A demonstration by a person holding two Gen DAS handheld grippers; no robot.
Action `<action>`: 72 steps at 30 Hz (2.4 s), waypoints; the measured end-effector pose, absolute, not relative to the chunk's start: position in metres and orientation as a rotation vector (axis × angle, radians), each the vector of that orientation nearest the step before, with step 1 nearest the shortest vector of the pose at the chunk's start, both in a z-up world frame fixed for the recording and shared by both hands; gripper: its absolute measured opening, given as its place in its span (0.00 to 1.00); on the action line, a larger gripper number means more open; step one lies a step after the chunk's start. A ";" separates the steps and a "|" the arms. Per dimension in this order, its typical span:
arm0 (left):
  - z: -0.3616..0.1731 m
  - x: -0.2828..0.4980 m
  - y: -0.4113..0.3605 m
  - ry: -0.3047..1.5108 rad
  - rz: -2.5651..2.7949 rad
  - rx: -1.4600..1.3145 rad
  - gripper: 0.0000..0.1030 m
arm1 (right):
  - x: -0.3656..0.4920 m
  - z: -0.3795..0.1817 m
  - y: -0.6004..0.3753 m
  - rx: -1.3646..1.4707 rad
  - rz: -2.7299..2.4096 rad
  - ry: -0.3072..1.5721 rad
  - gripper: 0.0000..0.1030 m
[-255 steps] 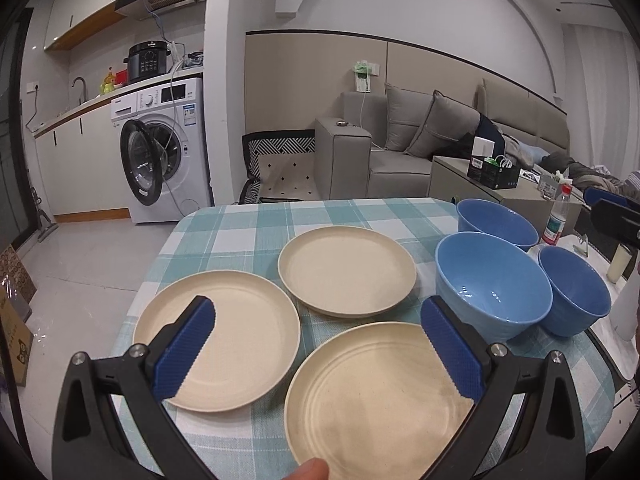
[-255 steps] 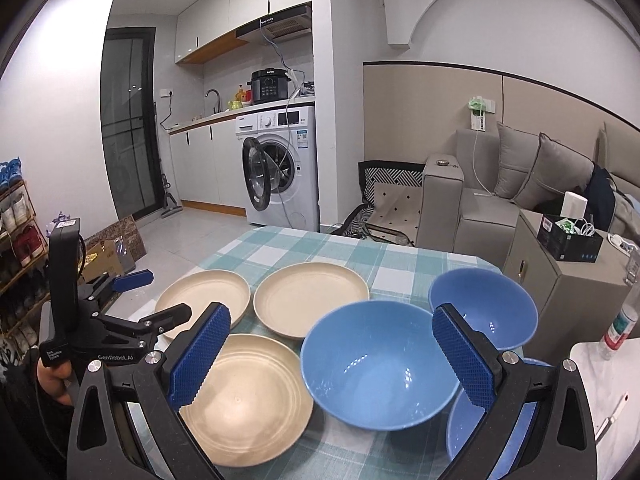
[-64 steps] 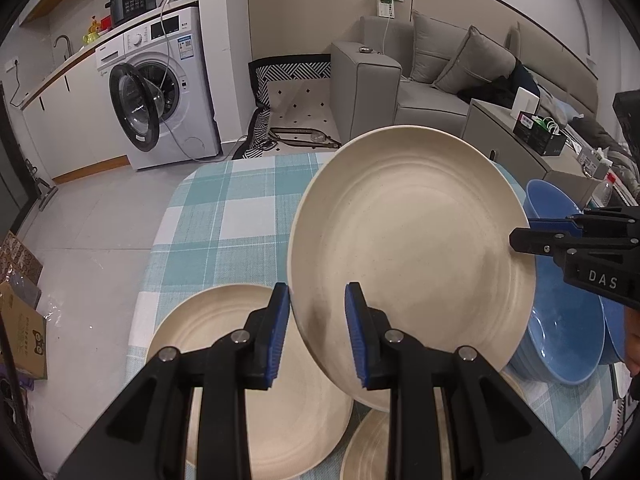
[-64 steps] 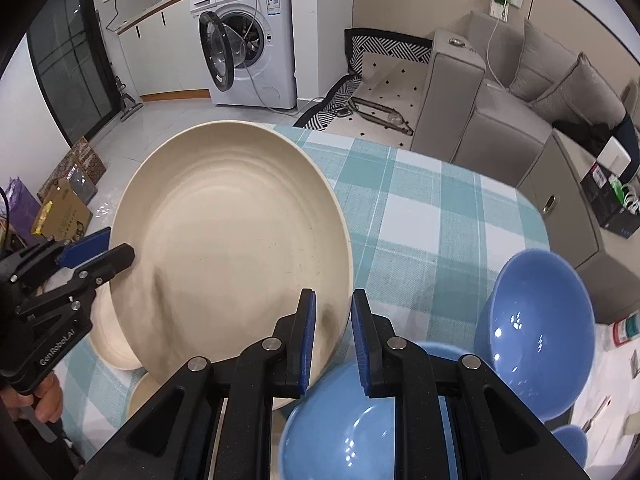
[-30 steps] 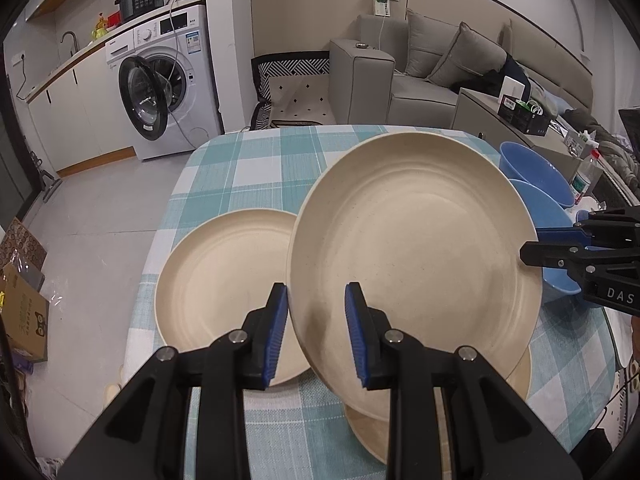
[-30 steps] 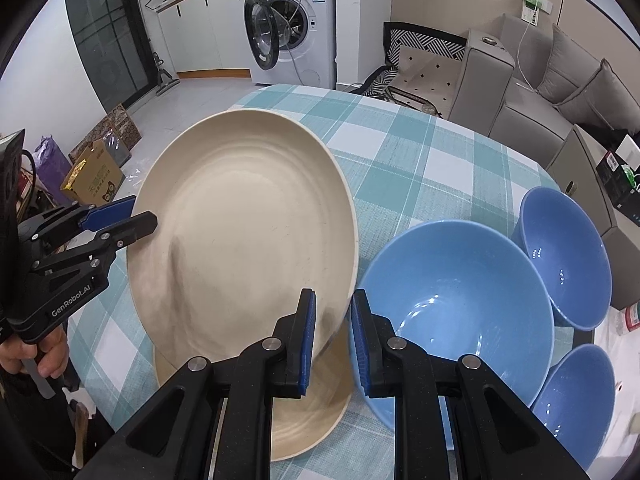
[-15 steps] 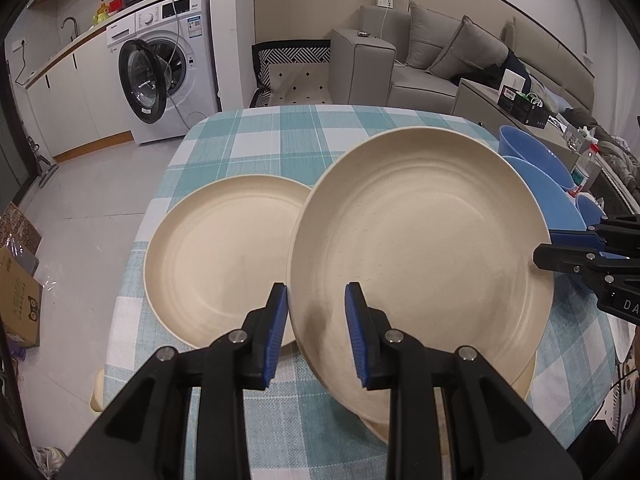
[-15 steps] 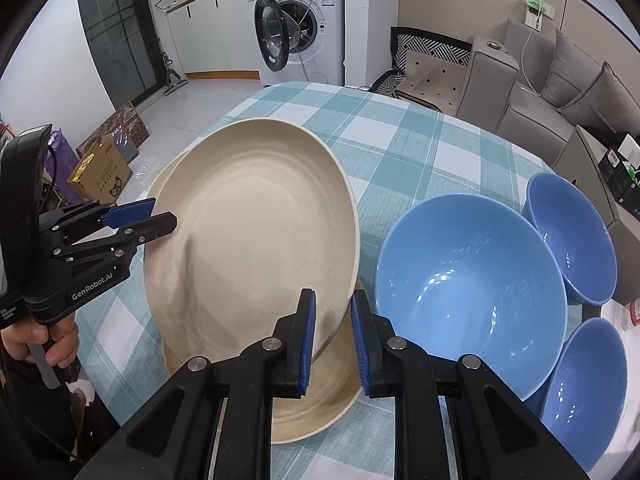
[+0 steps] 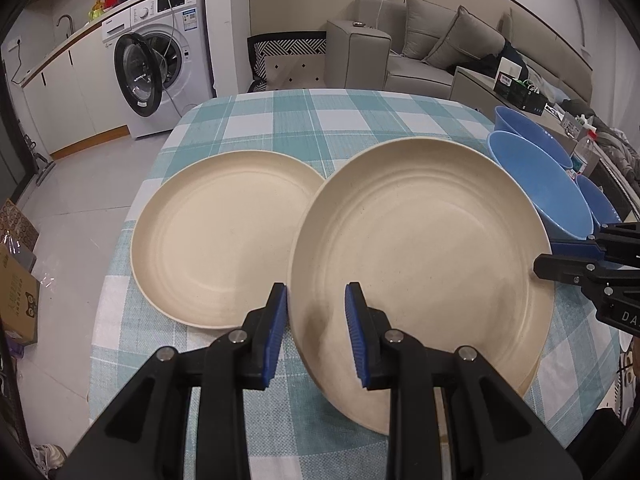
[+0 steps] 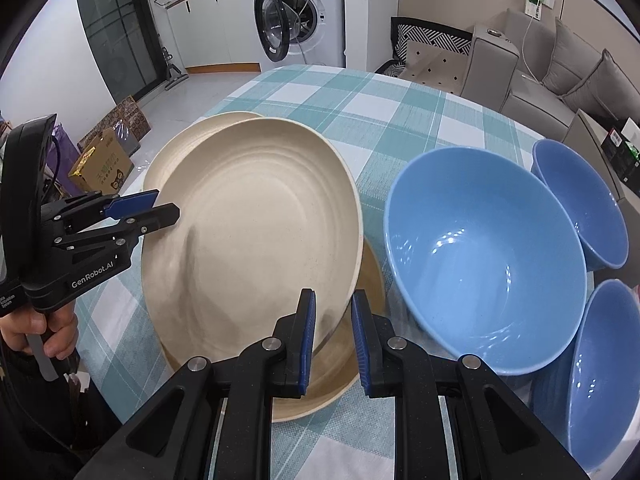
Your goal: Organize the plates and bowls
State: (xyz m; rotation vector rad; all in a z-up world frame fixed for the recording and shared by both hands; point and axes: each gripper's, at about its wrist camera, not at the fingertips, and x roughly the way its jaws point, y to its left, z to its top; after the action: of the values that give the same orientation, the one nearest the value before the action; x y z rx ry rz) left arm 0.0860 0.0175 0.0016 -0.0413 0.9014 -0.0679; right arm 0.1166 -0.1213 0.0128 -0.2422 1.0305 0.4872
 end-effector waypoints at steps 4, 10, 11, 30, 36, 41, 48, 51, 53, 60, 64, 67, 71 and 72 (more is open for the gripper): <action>0.000 0.084 0.015 0.901 -0.071 -0.038 0.26 | 0.113 0.008 -0.123 -0.242 0.482 1.032 0.18; -0.003 0.081 0.011 0.901 -0.084 -0.038 0.26 | 0.107 0.003 -0.130 -0.227 0.474 1.029 0.18; -0.004 0.081 0.009 0.904 -0.087 -0.035 0.26 | 0.107 0.002 -0.131 -0.226 0.472 1.028 0.18; -0.011 0.083 -0.012 0.909 -0.105 0.045 0.30 | 0.091 -0.018 -0.137 -0.253 0.380 0.999 0.21; -0.016 0.084 -0.013 0.931 -0.111 0.046 0.31 | 0.089 -0.021 -0.138 -0.247 0.365 0.999 0.21; -0.019 0.084 -0.014 0.941 -0.114 0.047 0.32 | 0.087 -0.022 -0.139 -0.246 0.364 0.990 0.23; -0.021 0.085 -0.017 0.959 -0.127 0.059 0.38 | 0.088 -0.027 -0.139 -0.243 0.368 0.981 0.30; -0.019 0.084 -0.016 0.957 -0.138 0.052 0.41 | 0.089 -0.028 -0.140 -0.239 0.375 0.988 0.31; -0.018 0.083 -0.017 0.951 -0.148 0.052 0.45 | 0.089 -0.028 -0.140 -0.234 0.385 0.986 0.37; -0.014 0.081 -0.017 0.945 -0.150 0.050 0.54 | 0.083 -0.020 -0.138 -0.230 0.427 0.958 0.75; -0.010 0.082 -0.008 0.935 -0.141 0.019 0.56 | 0.081 -0.015 -0.140 -0.219 0.426 0.938 0.84; -0.006 0.082 -0.001 0.930 -0.139 -0.010 0.59 | 0.081 -0.012 -0.141 -0.215 0.423 0.923 0.88; -0.001 0.079 0.005 0.901 -0.123 -0.028 0.88 | 0.079 -0.008 -0.140 -0.203 0.437 0.905 0.97; 0.002 0.078 0.007 0.884 -0.118 -0.032 0.95 | 0.079 -0.007 -0.139 -0.203 0.442 0.899 0.97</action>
State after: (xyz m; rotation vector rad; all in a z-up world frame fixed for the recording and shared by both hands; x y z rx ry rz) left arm 0.0782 0.0068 0.0020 -0.0324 0.8836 -0.1179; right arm 0.0785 -0.1391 -0.0069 -0.2027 0.8991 0.4420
